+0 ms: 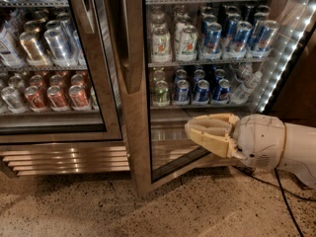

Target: Open right fridge door

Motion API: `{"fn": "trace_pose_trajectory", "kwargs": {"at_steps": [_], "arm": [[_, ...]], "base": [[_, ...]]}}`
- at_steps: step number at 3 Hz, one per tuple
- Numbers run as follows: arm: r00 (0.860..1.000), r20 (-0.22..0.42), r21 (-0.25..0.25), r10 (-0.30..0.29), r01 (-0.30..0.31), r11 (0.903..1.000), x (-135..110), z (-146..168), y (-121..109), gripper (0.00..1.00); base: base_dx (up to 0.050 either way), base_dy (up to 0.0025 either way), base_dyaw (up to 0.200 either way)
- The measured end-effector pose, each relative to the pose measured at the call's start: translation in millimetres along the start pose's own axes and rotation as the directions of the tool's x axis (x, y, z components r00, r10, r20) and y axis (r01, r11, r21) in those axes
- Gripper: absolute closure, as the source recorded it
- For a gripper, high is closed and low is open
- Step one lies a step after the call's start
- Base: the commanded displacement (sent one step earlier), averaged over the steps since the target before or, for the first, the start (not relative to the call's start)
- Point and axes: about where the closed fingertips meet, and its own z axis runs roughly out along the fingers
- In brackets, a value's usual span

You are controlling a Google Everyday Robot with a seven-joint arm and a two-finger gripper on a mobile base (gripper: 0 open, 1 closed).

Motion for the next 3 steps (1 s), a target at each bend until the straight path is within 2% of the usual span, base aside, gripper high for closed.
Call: {"fn": "trace_pose_trajectory", "kwargs": {"at_steps": [1,2,3], "arm": [[1.000,-0.002,0.000,-0.002,0.002,1.0000,0.2,0.9,0.8,1.00],[0.999,0.045,-0.026,-0.025,0.026,0.9993,18.3,-1.7,31.5,1.00],[0.999,0.045,-0.026,-0.025,0.026,0.9993,18.3,-1.7,31.5,1.00]], "base": [[0.000,0.00000,0.000],[0.000,0.00000,0.000],[-0.050,0.00000,0.000]]}}
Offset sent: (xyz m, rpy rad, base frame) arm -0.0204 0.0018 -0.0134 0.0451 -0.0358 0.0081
